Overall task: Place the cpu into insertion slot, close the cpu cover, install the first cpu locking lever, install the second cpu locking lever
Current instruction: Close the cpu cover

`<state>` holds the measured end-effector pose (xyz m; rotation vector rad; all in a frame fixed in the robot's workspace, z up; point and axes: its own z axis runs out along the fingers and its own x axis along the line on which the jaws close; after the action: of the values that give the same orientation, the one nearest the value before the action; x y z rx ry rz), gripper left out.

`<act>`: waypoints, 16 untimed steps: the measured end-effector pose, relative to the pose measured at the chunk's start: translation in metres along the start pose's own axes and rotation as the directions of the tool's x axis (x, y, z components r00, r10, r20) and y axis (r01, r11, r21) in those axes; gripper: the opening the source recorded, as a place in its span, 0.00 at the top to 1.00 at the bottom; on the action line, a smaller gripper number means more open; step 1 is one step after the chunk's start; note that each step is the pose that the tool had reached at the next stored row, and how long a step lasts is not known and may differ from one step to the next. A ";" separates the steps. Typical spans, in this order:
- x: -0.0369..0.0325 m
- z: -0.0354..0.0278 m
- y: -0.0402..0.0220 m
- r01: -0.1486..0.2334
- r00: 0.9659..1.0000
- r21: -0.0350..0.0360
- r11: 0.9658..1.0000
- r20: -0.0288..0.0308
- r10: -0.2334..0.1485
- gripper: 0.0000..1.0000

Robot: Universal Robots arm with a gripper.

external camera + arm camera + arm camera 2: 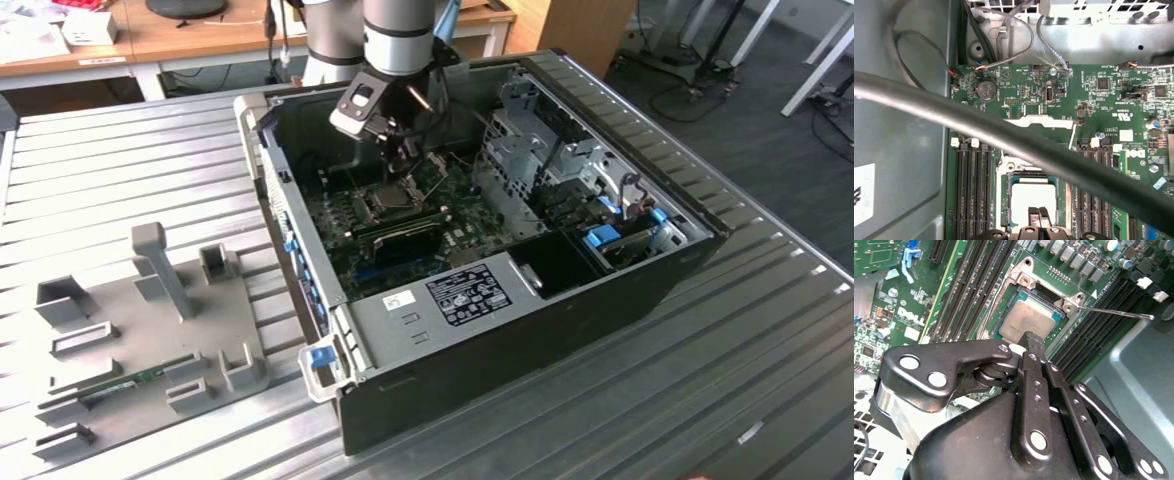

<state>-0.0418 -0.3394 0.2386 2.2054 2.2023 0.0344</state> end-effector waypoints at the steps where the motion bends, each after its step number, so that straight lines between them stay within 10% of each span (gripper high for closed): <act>1: 0.0000 -0.0020 0.0001 0.000 1.000 0.000 1.000 0.000 0.000 0.90; 16: 0.0000 -0.0194 0.0008 0.000 1.000 0.000 1.000 0.000 0.000 0.90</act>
<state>-0.0416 -0.3394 0.2581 2.2053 2.2023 0.0344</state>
